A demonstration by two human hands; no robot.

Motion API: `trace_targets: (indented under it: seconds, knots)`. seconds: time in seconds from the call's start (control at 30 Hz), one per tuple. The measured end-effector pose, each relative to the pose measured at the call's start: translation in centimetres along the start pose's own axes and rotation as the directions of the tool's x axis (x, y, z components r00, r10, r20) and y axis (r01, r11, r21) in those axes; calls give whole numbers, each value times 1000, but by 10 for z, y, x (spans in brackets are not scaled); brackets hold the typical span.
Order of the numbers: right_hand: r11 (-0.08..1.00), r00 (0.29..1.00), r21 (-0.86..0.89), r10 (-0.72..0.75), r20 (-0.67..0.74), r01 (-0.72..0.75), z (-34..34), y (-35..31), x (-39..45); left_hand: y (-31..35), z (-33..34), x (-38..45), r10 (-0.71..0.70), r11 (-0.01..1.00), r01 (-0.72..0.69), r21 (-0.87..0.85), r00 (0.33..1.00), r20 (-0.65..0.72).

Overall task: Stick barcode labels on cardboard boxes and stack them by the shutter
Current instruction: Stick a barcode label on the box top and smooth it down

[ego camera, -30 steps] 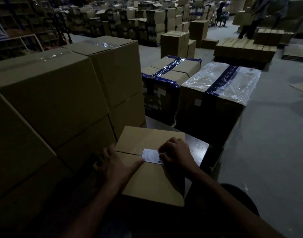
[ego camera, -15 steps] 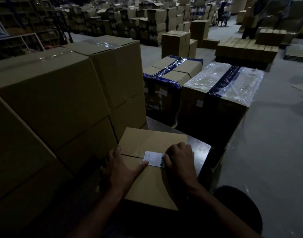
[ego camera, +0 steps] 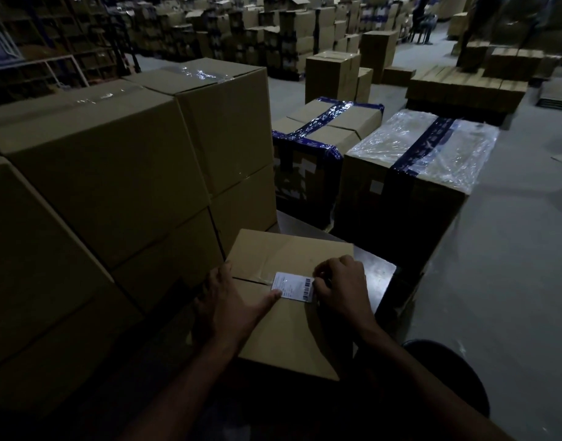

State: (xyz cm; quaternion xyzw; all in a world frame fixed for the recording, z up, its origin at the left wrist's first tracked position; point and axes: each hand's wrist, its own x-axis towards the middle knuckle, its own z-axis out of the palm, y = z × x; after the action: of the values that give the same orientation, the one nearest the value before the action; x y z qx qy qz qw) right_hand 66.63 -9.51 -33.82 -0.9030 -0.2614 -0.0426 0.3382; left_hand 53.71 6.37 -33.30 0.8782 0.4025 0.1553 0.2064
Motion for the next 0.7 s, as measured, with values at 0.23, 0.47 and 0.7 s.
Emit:
trace_targets:
  seconds: [0.23, 0.47, 0.7]
  knots:
    - [994, 998, -108, 18, 53, -12, -6, -10, 3, -1, -1, 0, -10, 1000, 10, 12, 1000, 1]
    - [993, 998, -111, 40, 39, -35, -15, -18, 9, -2, 1, 0, -4, 1000, 4, 6, 1000, 4]
    - [992, 999, -123, 33, 20, -31, -6, -20, -12, -4, 3, 1, 5, 1000, -4, 22, 1000, -17]
